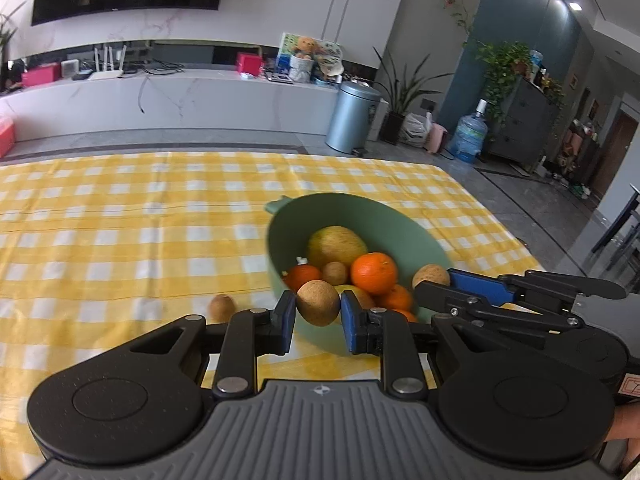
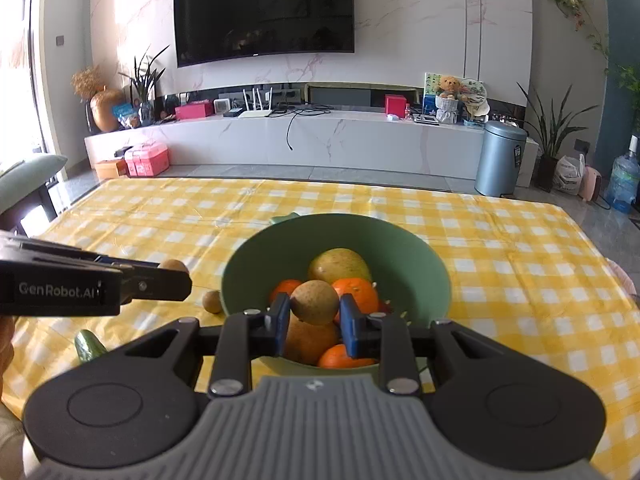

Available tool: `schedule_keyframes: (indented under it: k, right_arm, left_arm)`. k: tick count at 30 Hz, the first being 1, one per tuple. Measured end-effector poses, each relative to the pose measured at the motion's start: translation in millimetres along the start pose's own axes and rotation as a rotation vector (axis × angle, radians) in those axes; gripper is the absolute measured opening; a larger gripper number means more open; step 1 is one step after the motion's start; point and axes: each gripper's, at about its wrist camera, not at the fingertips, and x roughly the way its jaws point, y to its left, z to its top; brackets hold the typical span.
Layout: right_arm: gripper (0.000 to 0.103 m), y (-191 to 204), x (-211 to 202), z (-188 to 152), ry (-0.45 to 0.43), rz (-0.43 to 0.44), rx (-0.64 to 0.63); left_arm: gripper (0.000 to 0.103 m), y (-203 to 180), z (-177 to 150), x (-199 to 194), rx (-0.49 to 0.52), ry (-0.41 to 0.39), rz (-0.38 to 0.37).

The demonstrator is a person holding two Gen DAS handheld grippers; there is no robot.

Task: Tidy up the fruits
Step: 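Carry both brown fruits over the colander and open both tools to drop them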

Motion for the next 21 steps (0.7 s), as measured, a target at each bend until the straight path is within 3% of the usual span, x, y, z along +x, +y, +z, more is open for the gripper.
schedule_keyframes:
  k: [7, 21]
  right_arm:
    - [0.023, -12.6, 8.3, 7.7, 0.030, 0.031, -0.062]
    - [0.023, -28.4, 49.3, 14.4, 0.177, 0.093, -0.106]
  left_arm:
    - [0.027, -2.0, 7.4, 18.6, -0.018, 0.041, -0.064]
    - [0.027, -13.9, 26.4, 61.3, 0.037, 0.131, -0.084]
